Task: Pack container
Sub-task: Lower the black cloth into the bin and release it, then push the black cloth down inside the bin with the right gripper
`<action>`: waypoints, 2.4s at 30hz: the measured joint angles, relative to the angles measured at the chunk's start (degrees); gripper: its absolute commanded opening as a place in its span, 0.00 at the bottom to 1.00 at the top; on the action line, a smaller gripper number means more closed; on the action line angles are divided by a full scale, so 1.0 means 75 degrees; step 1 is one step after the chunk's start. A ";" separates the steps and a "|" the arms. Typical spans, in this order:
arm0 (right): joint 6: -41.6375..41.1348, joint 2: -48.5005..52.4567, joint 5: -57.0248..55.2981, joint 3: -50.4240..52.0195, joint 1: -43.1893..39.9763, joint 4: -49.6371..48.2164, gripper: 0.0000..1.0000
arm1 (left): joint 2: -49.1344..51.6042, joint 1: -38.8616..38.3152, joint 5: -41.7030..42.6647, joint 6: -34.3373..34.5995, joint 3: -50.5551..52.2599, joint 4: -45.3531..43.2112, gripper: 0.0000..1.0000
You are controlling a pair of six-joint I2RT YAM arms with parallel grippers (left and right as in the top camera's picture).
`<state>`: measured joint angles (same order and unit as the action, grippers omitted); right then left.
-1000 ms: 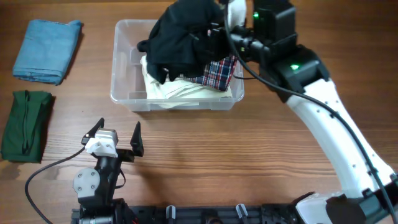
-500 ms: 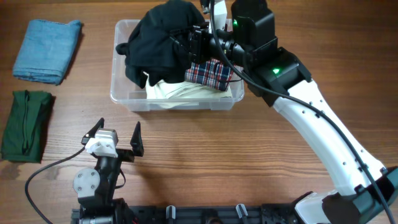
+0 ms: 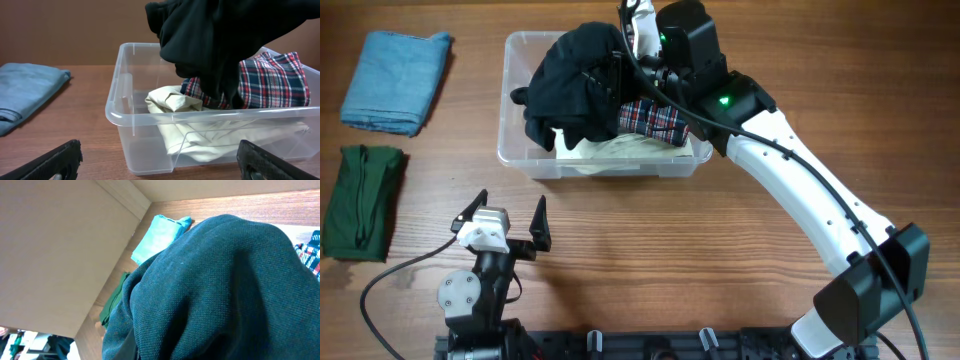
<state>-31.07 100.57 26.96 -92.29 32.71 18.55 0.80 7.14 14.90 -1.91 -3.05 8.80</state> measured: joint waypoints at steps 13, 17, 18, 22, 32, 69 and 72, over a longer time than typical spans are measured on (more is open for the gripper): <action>0.0300 0.0000 -0.0286 -0.0003 -0.0341 0.2448 0.04 | -0.0003 0.0000 0.0000 0.0000 0.0000 0.0000 1.00; 0.0551 0.0000 -0.0781 -0.0003 -0.0405 0.3142 0.04 | 0.0000 0.0000 0.0003 0.0000 0.0000 0.0003 1.00; 0.0595 0.0000 -0.0848 -0.0003 -0.0423 0.3241 0.04 | -0.0003 0.0000 0.0003 0.0000 0.0000 0.0000 1.00; 0.0836 0.0000 -0.1075 -0.0003 -0.0632 0.3587 0.04 | 0.0000 0.0000 0.0000 0.0000 0.0000 0.0000 1.00; 0.1422 0.0000 -0.1877 -0.0003 -0.1102 0.3905 0.20 | 0.0000 0.0000 0.0000 0.0000 0.0000 0.0000 1.00; 0.3273 -0.0003 -0.3462 -0.0216 -0.0915 0.4453 0.04 | -0.0003 0.0000 0.0000 0.0000 0.0000 0.0000 1.00; 0.3357 0.0017 -0.3459 -0.0216 -0.0667 0.4555 0.04 | 0.0000 0.0000 0.0003 0.0000 0.0000 0.0000 1.00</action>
<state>-5.89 100.71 1.02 -93.91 27.70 52.71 0.80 7.14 14.92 -1.91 -3.05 8.80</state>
